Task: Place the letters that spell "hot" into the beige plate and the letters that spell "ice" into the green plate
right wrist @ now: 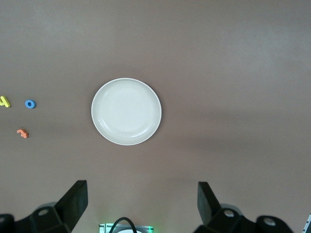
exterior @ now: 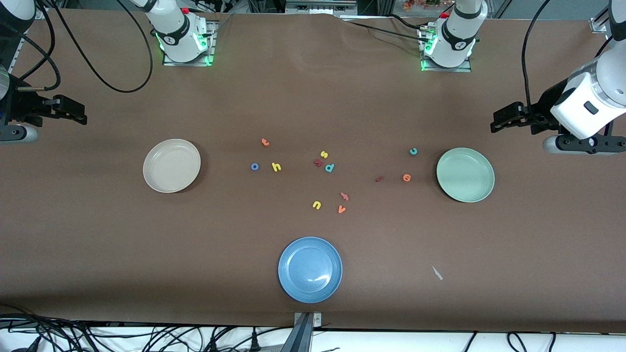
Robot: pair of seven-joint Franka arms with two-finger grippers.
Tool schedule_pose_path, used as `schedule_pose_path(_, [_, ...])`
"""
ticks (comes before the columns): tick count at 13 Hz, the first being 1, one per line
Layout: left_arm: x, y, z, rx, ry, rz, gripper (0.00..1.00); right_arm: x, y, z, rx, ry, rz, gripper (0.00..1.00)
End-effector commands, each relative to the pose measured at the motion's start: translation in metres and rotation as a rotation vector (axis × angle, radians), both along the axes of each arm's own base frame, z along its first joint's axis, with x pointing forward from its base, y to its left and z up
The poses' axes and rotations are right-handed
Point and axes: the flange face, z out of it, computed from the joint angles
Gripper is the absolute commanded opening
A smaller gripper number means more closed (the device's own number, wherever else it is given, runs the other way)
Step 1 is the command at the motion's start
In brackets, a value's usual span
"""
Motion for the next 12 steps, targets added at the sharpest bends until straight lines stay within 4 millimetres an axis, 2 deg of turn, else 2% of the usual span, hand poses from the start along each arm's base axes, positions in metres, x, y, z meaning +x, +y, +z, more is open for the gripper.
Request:
schedule_pose_path(1, [-0.0036,-0.0015,0.0070,0.010,-0.001,0.004,1.00,0.0041,0.0005,0.0024,-0.004,0.010,0.019,1.00])
schedule_pose_path(12, [-0.0027,0.0002,0.0061,0.010,-0.001,0.005,1.00,0.0029,0.0036,0.0003,-0.007,0.022,0.023,1.00])
